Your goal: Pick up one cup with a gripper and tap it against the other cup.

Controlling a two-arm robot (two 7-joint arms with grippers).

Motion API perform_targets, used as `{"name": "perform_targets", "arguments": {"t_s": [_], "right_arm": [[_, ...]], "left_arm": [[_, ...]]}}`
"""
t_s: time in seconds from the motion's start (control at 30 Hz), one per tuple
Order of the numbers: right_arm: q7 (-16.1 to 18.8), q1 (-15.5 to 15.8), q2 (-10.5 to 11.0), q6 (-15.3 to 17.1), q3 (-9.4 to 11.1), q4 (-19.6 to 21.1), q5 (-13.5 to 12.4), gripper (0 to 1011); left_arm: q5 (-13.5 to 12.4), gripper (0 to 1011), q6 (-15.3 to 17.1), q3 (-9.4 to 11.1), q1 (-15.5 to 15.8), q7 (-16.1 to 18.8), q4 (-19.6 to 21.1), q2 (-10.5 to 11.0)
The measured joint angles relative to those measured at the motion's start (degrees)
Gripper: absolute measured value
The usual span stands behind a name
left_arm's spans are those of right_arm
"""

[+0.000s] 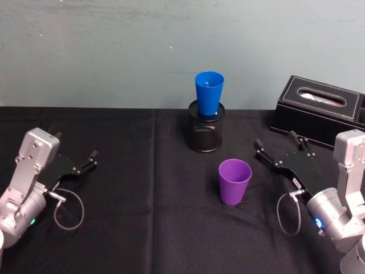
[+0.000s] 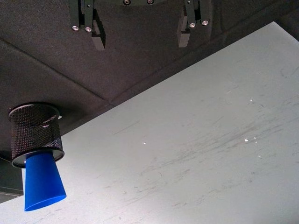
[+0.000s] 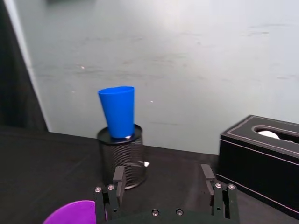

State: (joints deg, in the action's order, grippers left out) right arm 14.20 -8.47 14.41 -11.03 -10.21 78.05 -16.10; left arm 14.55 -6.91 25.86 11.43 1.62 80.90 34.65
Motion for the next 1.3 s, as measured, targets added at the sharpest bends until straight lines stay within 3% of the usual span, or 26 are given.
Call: {"name": "perform_targets", "arguments": {"t_s": [0.47,0.67,1.3], "right_arm": [[-4.6,-0.2,-0.7,4.0,0.9,-1.2,6.9,1003],[-5.5,-0.5,-1.3,5.4,1.4,-2.4,8.6,1003],[-5.4,-0.7,-1.5,5.8,1.7,-3.0,9.1,1003]], "left_arm": [[0.0,1011,0.0,0.0,0.0,0.0,0.0,0.0],[0.0,1011,0.0,0.0,0.0,0.0,0.0,0.0],[0.0,1011,0.0,0.0,0.0,0.0,0.0,0.0]]}}
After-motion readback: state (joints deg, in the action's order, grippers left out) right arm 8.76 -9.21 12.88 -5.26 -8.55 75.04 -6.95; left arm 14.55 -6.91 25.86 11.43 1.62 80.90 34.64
